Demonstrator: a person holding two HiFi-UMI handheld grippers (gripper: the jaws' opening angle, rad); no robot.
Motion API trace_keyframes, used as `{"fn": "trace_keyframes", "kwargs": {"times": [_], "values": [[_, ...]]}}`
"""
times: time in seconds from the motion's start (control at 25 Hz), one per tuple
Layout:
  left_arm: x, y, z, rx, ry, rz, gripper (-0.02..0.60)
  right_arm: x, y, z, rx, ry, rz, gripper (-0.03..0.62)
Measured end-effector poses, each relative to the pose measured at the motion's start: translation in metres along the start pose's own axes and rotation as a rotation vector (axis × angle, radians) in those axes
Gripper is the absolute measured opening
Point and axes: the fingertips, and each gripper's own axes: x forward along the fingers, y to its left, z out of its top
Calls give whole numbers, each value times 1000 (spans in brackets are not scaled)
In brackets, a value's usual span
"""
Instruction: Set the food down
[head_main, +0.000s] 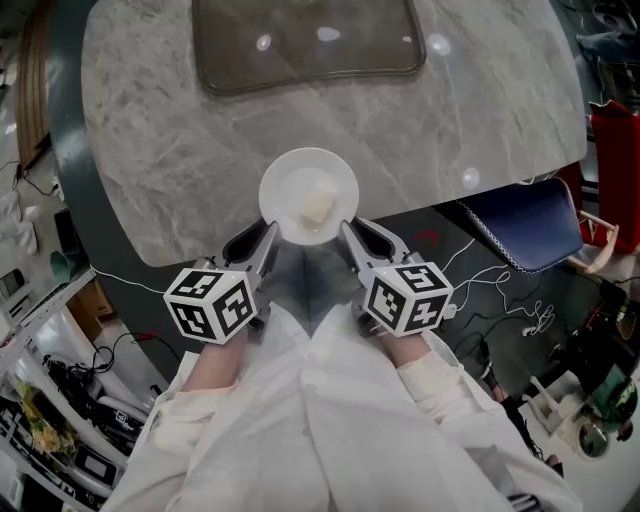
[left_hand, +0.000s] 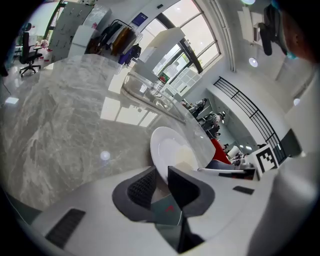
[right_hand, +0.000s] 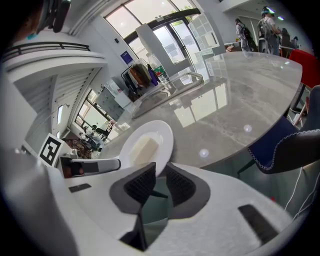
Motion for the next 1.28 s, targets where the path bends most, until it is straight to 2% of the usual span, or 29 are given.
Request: {"fn": "trace_keyframes", "kwargs": {"times": [0.24,0.6,1.04,1.28], "values": [[-8,4,3,-25,-21,0,76,2,8,6,14,-19,9,52],[-29,0,38,66,-88,-39,75,-1,32,29,21,-89,22,52],[-47,4,71,88,-150,-66,74,2,57,57,-23,-141,49,52],[-33,-7,90,76,-172,-70,74,3,45,89,-65,-144,65,51]]}}
